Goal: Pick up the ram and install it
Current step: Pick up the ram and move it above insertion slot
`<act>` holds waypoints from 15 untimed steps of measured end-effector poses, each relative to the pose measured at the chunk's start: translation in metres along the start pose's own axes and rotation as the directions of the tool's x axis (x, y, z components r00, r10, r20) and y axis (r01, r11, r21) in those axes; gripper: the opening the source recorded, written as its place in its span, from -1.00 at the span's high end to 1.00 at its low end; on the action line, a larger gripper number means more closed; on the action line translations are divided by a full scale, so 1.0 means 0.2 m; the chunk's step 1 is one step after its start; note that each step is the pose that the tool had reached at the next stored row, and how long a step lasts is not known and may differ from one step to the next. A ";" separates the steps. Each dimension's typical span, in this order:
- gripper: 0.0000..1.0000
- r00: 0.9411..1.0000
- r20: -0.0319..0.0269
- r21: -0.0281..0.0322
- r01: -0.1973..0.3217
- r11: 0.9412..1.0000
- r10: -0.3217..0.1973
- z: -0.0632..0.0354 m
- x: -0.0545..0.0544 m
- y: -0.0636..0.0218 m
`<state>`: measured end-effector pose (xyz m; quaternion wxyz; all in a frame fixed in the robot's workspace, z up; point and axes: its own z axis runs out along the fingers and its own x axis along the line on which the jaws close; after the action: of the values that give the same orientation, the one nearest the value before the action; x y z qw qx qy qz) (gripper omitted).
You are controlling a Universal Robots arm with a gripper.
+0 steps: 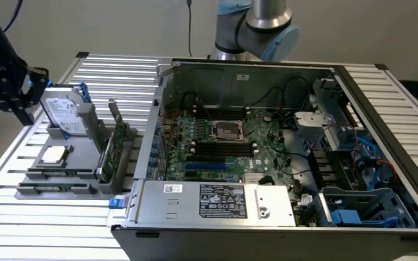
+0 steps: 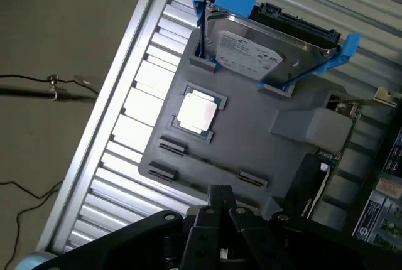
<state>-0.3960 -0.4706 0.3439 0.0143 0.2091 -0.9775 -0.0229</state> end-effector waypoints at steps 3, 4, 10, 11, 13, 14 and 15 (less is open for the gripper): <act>0.79 0.998 -0.003 0.001 0.056 0.998 -0.056 0.010 0.00 -0.001; 0.79 0.997 -0.004 0.001 0.074 0.997 -0.074 0.012 0.00 -0.001; 0.79 0.983 -0.011 0.004 0.181 0.984 -0.181 0.025 0.00 -0.001; 0.79 0.980 -0.012 0.004 0.198 0.980 -0.198 0.027 0.00 -0.001; 0.79 0.972 -0.015 0.005 0.233 0.972 -0.233 0.030 0.00 -0.001; 0.79 0.968 -0.016 0.006 0.252 0.968 -0.252 0.032 0.00 -0.002; 0.79 0.963 -0.018 0.007 0.270 0.963 -0.270 0.033 0.00 -0.002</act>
<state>-0.3960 -0.4706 0.3372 0.0181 0.3405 -0.9399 -0.0185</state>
